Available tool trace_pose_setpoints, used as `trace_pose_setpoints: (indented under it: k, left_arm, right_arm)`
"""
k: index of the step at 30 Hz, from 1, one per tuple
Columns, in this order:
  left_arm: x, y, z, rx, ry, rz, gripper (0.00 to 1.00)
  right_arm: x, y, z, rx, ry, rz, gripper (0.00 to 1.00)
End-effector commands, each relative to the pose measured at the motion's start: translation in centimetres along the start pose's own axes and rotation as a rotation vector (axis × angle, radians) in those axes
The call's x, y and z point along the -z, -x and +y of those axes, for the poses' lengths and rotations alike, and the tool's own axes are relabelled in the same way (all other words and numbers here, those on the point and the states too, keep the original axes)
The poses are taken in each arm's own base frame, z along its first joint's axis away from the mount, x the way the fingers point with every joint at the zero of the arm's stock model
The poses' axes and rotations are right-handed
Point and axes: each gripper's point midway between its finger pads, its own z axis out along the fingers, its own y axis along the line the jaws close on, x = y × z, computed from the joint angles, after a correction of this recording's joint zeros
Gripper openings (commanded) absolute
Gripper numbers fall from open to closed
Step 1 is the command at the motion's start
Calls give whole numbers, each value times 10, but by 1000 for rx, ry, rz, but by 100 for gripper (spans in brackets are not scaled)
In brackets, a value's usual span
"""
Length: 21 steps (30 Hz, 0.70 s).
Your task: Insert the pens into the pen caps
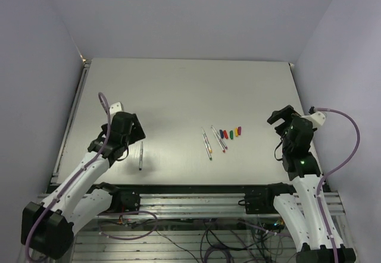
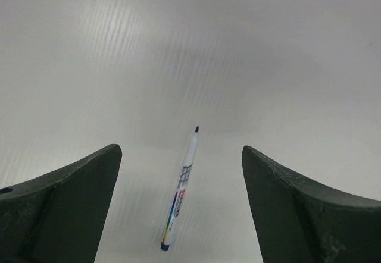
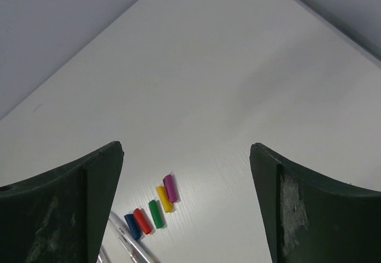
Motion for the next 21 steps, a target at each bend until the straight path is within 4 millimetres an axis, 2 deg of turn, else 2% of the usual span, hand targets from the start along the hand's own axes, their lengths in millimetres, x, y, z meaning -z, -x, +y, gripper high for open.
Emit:
trace_pose_setpoints:
  k: [1, 5, 11, 21]
  left_arm:
    - [5, -27, -10, -49, -55, 131, 94]
    - [2, -41, -4, -76, -4, 200, 93]
    - [5, -62, -1, -119, 32, 296, 94]
    - [3, -88, -13, -208, 55, 378, 94]
  right_arm:
    - [1, -11, -3, 2, 12, 19, 87]
    - [3, -11, -8, 8, -1, 13, 84]
    - [9, -6, -5, 6, 30, -12, 82]
    - [15, 4, 11, 18, 105, -14, 81]
